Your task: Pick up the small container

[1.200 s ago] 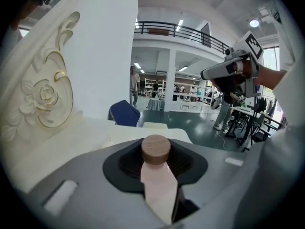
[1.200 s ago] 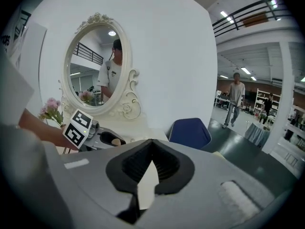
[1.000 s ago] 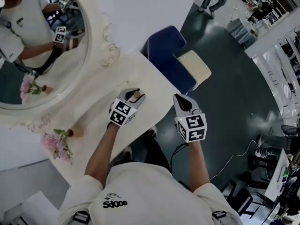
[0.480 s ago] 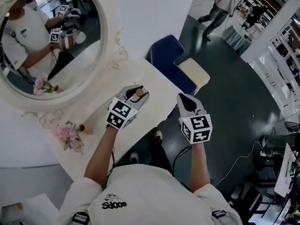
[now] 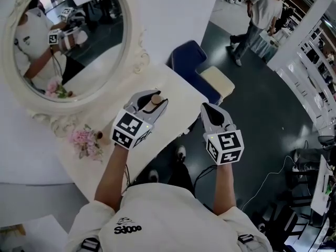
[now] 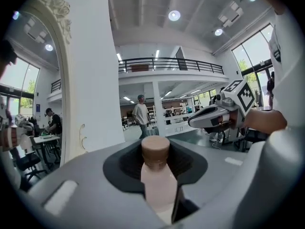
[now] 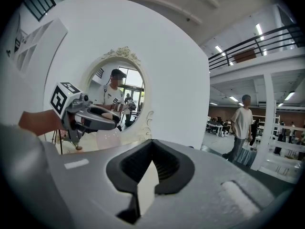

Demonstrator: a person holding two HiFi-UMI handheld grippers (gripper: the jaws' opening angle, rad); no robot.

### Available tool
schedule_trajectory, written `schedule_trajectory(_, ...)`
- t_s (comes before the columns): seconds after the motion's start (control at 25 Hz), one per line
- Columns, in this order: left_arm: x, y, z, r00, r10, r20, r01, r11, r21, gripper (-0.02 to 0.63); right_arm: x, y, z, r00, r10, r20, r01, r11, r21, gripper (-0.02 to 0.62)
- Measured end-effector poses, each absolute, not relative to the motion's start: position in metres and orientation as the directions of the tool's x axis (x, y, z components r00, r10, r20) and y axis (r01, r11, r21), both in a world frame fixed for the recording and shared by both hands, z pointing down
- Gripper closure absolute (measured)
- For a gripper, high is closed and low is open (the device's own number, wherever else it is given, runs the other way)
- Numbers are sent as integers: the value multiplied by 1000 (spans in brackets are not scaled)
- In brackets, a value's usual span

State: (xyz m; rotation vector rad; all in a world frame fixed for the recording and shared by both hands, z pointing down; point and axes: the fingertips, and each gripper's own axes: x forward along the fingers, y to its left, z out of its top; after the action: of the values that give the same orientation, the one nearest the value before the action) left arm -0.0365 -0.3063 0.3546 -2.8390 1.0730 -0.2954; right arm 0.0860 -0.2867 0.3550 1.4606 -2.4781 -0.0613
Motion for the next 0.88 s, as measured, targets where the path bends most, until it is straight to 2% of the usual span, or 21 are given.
schedule_trajectory(0.88, -33, -272, 347, 765, -627, 147, -608, -779, -154, 462, 78, -257, 348, -463, -865, 192, -849, 495, 186, 594)
